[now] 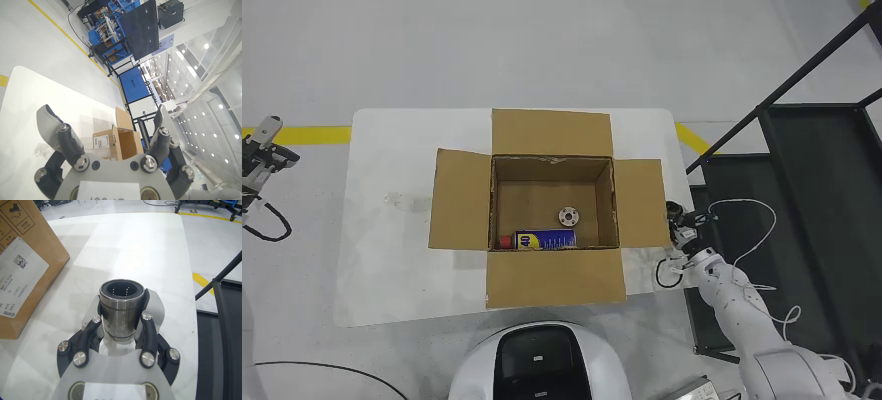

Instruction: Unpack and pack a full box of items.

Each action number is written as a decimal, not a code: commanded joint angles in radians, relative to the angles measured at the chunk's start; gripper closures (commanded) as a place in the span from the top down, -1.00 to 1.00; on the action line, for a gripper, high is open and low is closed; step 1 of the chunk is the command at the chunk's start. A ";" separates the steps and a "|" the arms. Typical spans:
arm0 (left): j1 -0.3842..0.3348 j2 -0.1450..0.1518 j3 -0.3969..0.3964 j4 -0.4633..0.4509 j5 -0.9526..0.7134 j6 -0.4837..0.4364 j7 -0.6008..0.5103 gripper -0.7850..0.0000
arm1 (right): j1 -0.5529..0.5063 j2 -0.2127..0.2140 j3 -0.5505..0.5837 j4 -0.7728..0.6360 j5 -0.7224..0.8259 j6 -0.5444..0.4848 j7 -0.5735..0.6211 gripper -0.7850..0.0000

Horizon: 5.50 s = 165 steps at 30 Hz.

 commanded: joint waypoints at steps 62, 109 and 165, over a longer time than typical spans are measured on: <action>0.000 0.000 0.000 0.000 0.000 0.000 0.000 1.00 | -0.314 0.127 0.111 -1.178 0.458 -0.370 0.830 1.00; 0.000 0.000 0.000 0.000 0.000 0.000 0.000 1.00 | -0.027 0.096 -0.278 -1.160 0.639 -0.103 1.392 1.00; 0.000 0.000 0.000 0.000 0.000 0.000 0.000 1.00 | 0.358 -0.045 -0.646 -0.728 0.479 0.273 1.612 0.93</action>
